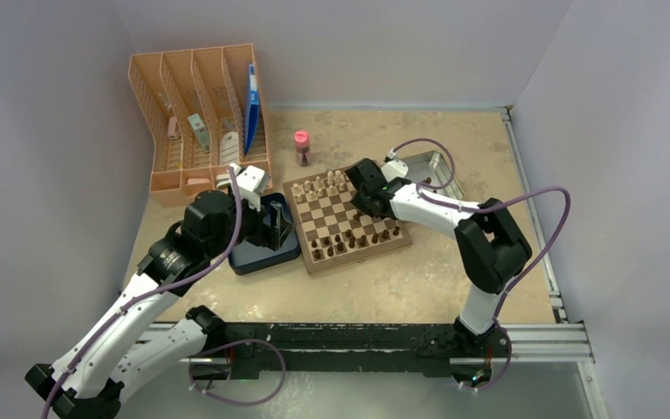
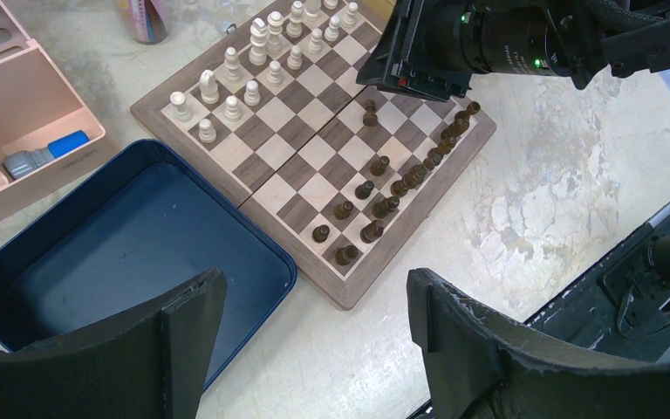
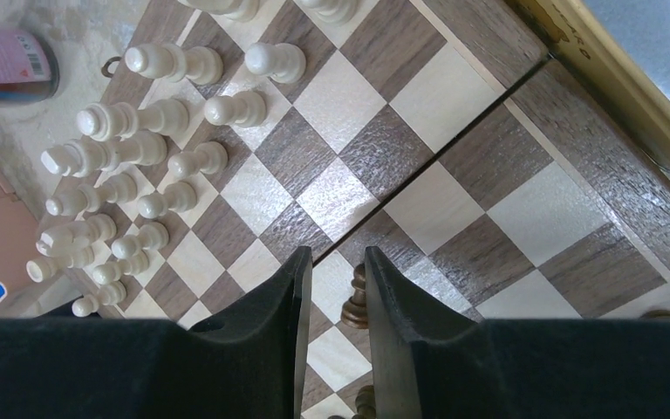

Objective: Set up the chess pieces on the board
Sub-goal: Pick up the chess piece from the chessboard.

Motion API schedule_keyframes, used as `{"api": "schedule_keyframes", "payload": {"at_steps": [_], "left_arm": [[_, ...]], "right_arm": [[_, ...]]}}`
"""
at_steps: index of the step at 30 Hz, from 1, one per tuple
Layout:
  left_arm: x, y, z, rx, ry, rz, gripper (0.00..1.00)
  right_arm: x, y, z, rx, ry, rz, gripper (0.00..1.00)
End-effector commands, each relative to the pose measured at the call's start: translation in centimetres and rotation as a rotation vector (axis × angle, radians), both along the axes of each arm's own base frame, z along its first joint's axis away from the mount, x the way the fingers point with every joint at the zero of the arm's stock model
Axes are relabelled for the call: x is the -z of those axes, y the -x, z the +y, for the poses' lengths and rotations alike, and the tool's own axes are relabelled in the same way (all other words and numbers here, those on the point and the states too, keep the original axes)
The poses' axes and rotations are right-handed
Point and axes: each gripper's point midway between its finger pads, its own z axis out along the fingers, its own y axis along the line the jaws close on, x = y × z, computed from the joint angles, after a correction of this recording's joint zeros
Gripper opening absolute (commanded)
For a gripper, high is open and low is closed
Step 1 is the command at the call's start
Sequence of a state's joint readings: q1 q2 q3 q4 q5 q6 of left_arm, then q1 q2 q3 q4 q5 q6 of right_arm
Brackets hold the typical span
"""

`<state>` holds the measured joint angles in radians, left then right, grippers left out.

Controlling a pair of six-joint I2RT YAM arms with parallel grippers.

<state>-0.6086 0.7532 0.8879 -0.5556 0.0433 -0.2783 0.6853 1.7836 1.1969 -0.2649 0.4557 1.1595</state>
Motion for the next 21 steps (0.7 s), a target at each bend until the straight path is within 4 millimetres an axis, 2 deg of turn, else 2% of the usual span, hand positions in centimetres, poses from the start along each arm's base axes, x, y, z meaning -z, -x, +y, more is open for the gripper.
{"api": "schedule_keyframes", "payload": {"at_steps": [1,9,21], "left_arm": [[-1.4,-0.5,-0.1,-0.019,0.04,-0.044,0.75],[-1.4,-0.5,-0.1,-0.021,0.039,-0.043,0.75],[-1.3,-0.5,0.1,-0.03,0.036,-0.042,0.75]], "right_arm": [[-2.1,-0.4,0.1,0.064,-0.039,-0.019,0.32],[-0.6,0.4,0.4,0.067,-0.049,0.035,0.32],[0.4,0.7,0.1,0.088,-0.025,0.074,0.32]]}}
